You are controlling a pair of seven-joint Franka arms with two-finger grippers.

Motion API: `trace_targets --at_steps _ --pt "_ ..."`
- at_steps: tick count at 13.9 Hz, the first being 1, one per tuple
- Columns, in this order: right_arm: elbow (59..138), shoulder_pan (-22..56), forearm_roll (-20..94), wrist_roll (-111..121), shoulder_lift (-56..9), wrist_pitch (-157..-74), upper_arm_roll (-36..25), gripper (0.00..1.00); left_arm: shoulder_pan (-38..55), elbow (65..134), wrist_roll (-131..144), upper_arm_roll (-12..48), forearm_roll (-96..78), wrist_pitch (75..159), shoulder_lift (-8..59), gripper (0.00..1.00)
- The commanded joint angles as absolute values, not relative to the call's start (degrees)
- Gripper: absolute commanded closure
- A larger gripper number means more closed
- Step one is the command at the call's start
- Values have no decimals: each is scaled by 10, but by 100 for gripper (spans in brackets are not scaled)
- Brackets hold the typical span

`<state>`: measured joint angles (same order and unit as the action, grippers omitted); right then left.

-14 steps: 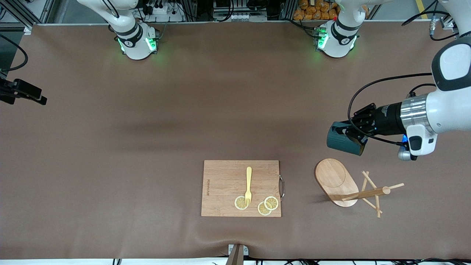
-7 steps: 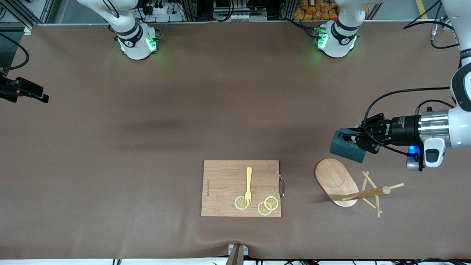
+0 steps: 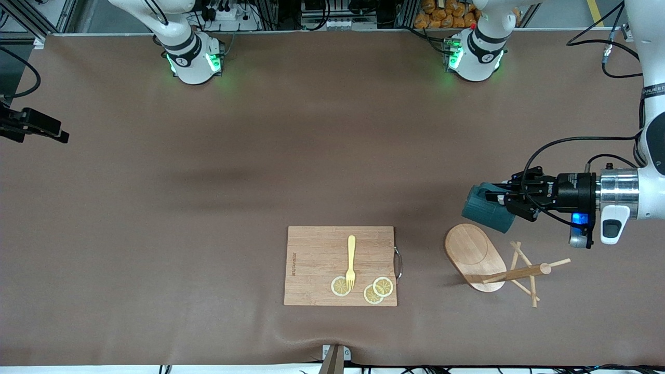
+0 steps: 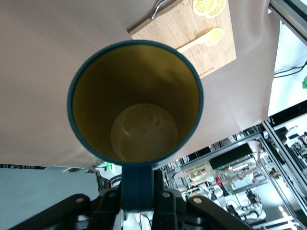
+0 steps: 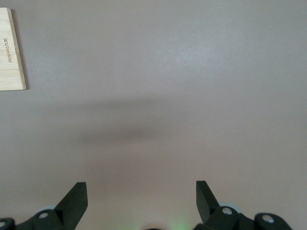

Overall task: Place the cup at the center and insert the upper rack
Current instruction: 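Tip the mug mouth-down over a stand peg with the left gripper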

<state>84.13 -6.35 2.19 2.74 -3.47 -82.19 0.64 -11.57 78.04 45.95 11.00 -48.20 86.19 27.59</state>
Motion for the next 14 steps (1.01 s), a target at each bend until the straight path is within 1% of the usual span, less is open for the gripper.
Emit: trace_targets --at_steps 1,3,14 --pt "826 -69 21 26 -39 -810 8 0 -145 775 423 115 -525 833 302 100" --pt "826 -69 21 26 -39 -810 8 0 -159 775 397 115 -546 824 319 100" --pt "817 -69 22 26 -39 -810 8 0 -176 773 356 118 -603 822 360 100"
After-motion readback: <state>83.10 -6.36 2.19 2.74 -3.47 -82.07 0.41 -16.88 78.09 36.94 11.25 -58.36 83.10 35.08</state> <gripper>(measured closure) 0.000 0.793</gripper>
